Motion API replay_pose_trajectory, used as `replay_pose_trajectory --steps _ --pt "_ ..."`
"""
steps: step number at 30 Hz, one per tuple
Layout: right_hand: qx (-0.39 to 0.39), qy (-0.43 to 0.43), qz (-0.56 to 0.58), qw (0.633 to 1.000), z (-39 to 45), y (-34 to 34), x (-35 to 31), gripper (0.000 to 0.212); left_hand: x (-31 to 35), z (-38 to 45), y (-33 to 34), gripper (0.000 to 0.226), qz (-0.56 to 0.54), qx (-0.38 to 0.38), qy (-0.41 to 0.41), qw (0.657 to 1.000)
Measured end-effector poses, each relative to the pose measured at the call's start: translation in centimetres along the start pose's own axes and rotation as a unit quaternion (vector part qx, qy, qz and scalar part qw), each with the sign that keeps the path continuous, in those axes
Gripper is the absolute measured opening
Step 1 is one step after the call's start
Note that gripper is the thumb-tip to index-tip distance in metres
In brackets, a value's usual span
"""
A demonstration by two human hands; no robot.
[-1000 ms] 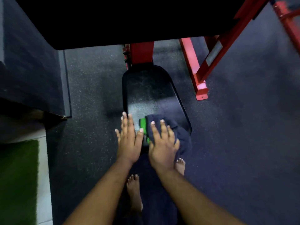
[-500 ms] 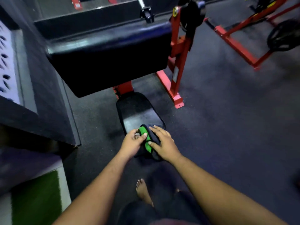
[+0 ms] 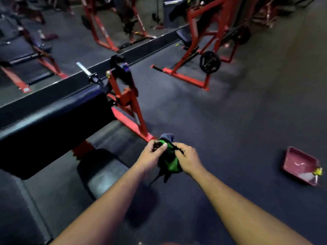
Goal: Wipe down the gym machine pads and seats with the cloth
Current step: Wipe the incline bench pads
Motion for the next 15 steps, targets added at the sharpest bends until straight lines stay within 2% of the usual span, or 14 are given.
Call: replay_pose_trajectory --steps 6,9,12,15 --pt "0.106 -0.019 -0.047 0.993 -2.0 -15.7 2.9 0.032 4.8 2.4 10.6 0.025 0.175 -0.023 0.057 0.983" --pt "0.145 -0.009 -0.129 0.981 -3.1 -24.0 4.6 0.019 6.2 3.2 17.5 0.036 0.275 -0.090 0.080 0.954" --pt "0.152 0.007 -0.174 0.973 -3.6 -29.3 6.0 0.014 7.8 3.4 24.1 0.049 0.306 -0.159 0.109 0.932" --pt "0.187 0.015 -0.187 0.964 -3.7 -33.9 7.3 0.014 9.8 4.5 30.2 0.042 0.297 -0.177 0.138 0.928"
Point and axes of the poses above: each hand's wrist, its own z-axis towards the middle knuckle, its own y-axis out of the palm, x = y × z, the point moved 10 cm from there along z, towards the middle knuckle, and after that the axes turned 11 degrees about -y, right-handed, at the moved point
